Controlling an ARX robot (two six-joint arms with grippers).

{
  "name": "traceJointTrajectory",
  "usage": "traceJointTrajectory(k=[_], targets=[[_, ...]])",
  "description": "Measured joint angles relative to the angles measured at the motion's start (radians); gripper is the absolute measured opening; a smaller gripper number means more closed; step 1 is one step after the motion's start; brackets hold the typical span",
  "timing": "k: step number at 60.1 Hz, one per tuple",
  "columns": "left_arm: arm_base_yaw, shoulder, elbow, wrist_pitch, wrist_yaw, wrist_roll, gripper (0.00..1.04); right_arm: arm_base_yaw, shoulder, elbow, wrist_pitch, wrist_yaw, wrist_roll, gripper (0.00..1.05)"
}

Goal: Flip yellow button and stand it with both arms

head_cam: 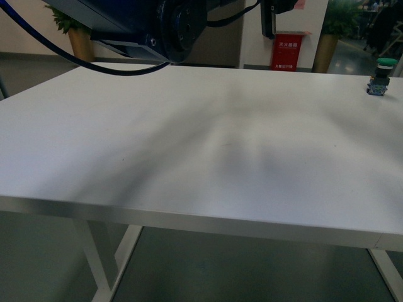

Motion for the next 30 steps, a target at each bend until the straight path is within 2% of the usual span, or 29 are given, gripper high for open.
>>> traceJointTrajectory(k=[21,30], targets=[[-0.024,0.001,0.002,-0.019,0.001,0.001,0.36,0.025,0.016,0.026,0.062,0.028,0.021,0.98],[-0.027,0.001,0.006,-0.026,-0.010,0.000,0.36,0.034,0.020,0.029,0.070,0.051,0.007,0.73]])
